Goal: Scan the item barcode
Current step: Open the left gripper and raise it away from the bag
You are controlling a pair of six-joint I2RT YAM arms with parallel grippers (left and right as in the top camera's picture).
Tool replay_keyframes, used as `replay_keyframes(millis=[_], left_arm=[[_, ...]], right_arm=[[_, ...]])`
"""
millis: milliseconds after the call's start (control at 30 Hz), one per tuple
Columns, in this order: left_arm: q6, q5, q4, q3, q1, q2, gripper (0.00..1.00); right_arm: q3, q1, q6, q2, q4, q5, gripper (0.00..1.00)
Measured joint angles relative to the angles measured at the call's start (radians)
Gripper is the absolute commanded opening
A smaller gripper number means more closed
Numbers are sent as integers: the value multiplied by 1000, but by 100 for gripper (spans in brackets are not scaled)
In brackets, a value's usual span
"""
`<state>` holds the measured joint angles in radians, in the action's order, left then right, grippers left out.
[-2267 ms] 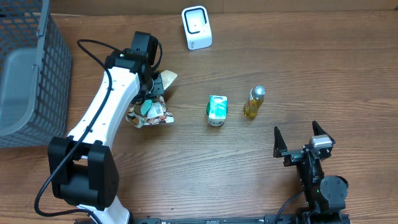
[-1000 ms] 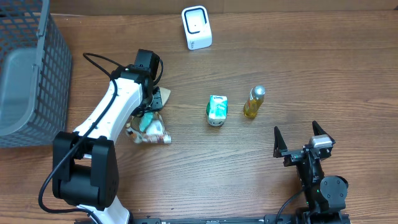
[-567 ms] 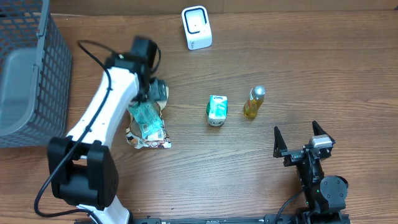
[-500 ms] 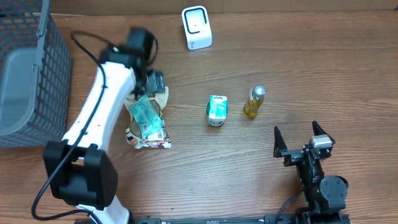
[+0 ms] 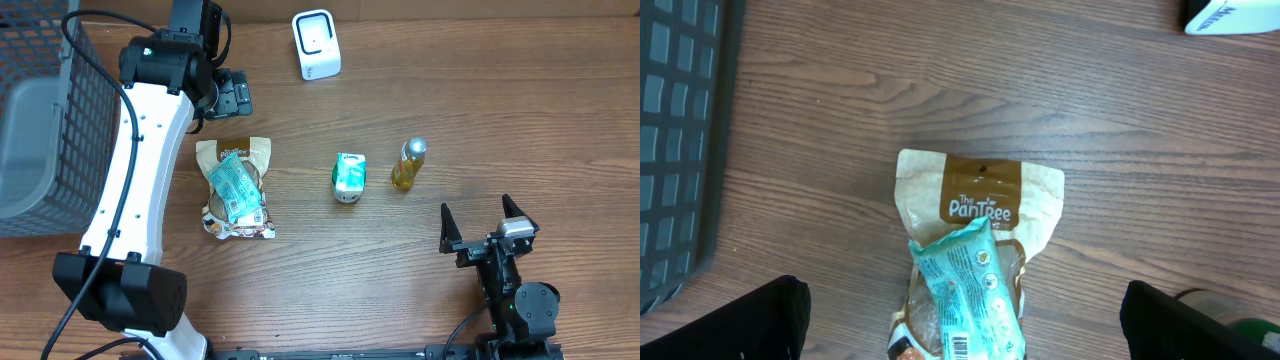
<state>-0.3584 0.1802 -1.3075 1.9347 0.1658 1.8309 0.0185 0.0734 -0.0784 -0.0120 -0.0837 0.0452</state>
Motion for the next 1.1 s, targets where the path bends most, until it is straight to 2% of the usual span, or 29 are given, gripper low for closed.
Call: replay_keyframes(millis=[433,1100], left_arm=[[2,-1,16,0,-14,0,100],[2,0,39,0,-166,0,100]], right_arm=[[0,0,-1,0,0,0,100],[0,0,0,0,0,0,100]])
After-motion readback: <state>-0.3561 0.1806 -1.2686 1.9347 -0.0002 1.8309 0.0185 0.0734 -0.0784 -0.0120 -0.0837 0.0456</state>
